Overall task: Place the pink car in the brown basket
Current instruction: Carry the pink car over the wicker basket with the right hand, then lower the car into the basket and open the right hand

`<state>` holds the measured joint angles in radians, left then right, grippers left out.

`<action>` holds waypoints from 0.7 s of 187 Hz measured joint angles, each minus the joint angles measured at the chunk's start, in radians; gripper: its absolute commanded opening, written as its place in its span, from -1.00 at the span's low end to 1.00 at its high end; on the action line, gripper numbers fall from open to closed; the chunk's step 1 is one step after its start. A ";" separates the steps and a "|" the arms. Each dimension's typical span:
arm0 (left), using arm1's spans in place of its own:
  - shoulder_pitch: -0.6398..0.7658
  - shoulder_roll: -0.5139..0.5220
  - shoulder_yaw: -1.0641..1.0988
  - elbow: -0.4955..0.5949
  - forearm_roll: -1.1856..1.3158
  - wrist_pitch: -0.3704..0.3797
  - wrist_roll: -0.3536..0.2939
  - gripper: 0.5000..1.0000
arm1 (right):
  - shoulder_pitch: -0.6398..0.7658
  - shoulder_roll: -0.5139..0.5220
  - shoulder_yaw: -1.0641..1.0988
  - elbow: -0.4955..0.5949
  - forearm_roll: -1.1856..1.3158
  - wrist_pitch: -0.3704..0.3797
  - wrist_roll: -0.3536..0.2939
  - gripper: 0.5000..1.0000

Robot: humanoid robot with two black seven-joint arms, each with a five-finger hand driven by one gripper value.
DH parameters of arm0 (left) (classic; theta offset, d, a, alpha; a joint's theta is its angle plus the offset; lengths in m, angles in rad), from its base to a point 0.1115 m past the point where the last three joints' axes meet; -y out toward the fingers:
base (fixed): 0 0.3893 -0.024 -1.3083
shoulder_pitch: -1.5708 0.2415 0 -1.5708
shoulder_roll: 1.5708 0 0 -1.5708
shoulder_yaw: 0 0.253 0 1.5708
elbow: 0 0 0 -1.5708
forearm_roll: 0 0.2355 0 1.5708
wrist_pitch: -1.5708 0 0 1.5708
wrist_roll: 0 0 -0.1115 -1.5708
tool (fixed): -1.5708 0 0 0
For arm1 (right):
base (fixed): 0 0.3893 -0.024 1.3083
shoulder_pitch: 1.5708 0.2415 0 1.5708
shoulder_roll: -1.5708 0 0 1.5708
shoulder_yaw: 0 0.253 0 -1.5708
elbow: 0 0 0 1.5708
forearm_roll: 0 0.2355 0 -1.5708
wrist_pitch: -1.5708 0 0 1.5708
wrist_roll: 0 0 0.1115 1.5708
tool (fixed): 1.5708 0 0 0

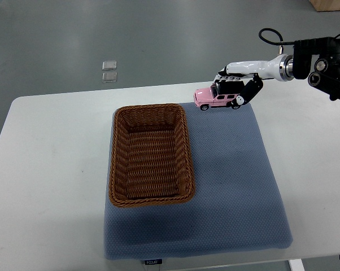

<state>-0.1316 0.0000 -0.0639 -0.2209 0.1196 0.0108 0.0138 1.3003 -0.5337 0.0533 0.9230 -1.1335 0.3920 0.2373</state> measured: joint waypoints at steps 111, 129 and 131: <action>0.000 0.000 0.000 0.001 0.000 0.000 0.000 1.00 | 0.037 0.355 -0.026 -0.090 0.028 -0.049 -0.042 -0.97; 0.000 0.000 0.001 0.000 0.000 0.000 0.000 1.00 | 0.023 0.411 -0.051 -0.137 0.025 -0.055 -0.042 -0.90; 0.000 0.000 0.001 0.000 0.000 0.000 0.000 1.00 | 0.021 0.415 -0.053 -0.140 0.025 -0.056 -0.041 -0.90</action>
<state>-0.1320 0.0000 -0.0632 -0.2207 0.1197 0.0108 0.0138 1.3209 -0.1186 0.0006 0.7830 -1.1087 0.3356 0.1958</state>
